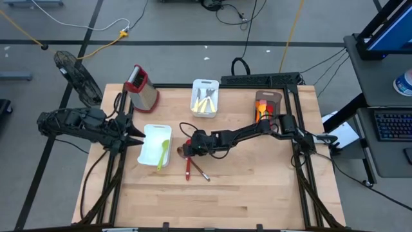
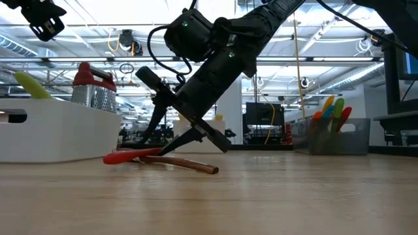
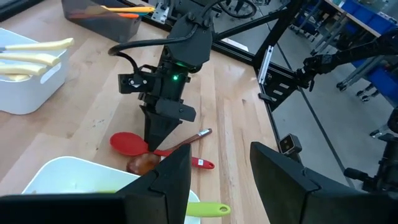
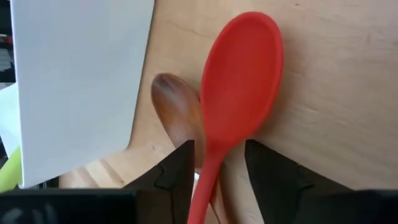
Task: Pick & Place Kitchen Items
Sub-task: Put the red serving spoon into the bottom white bin
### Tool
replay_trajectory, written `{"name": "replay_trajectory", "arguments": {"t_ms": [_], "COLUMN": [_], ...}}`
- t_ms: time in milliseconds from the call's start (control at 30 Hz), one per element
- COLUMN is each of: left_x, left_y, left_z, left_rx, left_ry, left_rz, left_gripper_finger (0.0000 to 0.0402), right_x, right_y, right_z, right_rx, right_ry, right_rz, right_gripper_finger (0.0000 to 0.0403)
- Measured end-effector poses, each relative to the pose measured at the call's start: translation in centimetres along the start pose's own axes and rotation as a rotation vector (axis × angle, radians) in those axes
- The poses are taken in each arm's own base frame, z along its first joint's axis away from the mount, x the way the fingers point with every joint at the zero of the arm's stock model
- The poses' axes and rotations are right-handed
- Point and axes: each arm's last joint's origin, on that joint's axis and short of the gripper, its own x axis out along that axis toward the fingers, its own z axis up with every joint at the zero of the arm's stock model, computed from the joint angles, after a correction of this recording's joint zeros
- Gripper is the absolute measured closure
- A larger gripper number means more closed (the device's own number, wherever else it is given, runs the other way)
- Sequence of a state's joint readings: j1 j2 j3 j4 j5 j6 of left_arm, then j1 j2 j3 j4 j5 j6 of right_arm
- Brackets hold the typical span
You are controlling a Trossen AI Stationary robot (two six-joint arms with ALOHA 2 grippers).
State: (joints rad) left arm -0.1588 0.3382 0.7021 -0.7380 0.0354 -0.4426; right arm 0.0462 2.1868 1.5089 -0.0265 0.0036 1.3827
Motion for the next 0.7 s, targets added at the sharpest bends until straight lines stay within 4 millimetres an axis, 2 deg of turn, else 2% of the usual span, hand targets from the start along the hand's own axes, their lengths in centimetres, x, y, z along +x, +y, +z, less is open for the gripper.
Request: {"name": "replay_trajectory", "arguments": {"t_ms": [267, 400, 700], "left_x": [0.0, 0.0, 0.01], "left_y": [0.03, 0.03, 0.03], "left_z": [0.02, 0.02, 0.03], "left_rx": [0.012, 0.012, 0.015], "left_ry": [-0.006, -0.006, -0.006], "left_rz": [0.011, 0.011, 0.012], "left_gripper_finger": [0.0231, 0.0231, 0.0231], "right_x": [-0.04, 0.68, 0.67], "right_y": [0.68, -0.13, -0.2], "right_z": [0.19, 0.24, 0.66], "right_rx": [-0.007, 0.013, -0.002], "right_ry": [-0.014, -0.005, -0.02], "right_rz": [0.069, 0.032, 0.03], "right_gripper_finger": [0.0271, 0.0271, 0.0275]}}
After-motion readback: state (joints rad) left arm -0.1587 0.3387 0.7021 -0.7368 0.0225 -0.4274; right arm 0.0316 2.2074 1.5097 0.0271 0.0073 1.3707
